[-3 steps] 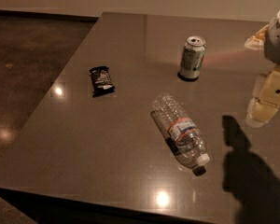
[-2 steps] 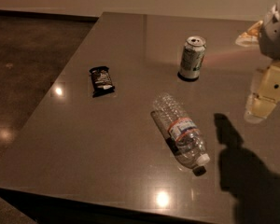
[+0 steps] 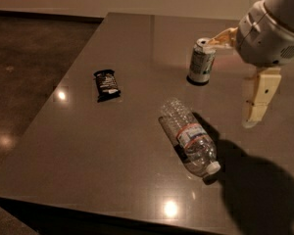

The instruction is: Place water bottle upright

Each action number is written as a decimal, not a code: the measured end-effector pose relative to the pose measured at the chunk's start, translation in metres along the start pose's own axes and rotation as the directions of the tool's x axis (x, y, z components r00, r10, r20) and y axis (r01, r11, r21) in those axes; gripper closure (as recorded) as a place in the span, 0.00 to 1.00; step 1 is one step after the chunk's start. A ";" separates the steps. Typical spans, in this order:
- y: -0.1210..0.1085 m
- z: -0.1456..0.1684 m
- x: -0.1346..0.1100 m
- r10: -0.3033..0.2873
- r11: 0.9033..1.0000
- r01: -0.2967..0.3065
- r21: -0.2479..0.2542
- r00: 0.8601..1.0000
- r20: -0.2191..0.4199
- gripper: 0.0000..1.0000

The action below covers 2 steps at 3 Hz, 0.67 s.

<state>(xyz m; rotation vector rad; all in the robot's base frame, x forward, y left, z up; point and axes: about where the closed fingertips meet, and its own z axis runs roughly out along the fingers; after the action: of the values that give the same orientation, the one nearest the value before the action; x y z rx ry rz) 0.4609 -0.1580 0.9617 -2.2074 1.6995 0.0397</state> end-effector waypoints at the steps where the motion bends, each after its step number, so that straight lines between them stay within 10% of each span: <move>1: 0.004 0.014 -0.008 -0.173 0.985 0.174 -0.011 0.985 0.027 0.00; 2: 0.008 0.023 -0.013 -0.358 0.932 0.360 -0.038 0.932 0.054 0.00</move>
Offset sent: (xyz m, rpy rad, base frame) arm -0.0147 0.0193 -0.0326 -0.0964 -0.0884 0.7160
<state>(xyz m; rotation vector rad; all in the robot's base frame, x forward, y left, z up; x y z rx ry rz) 0.4545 -0.1406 0.9410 -2.4970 1.2574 0.0385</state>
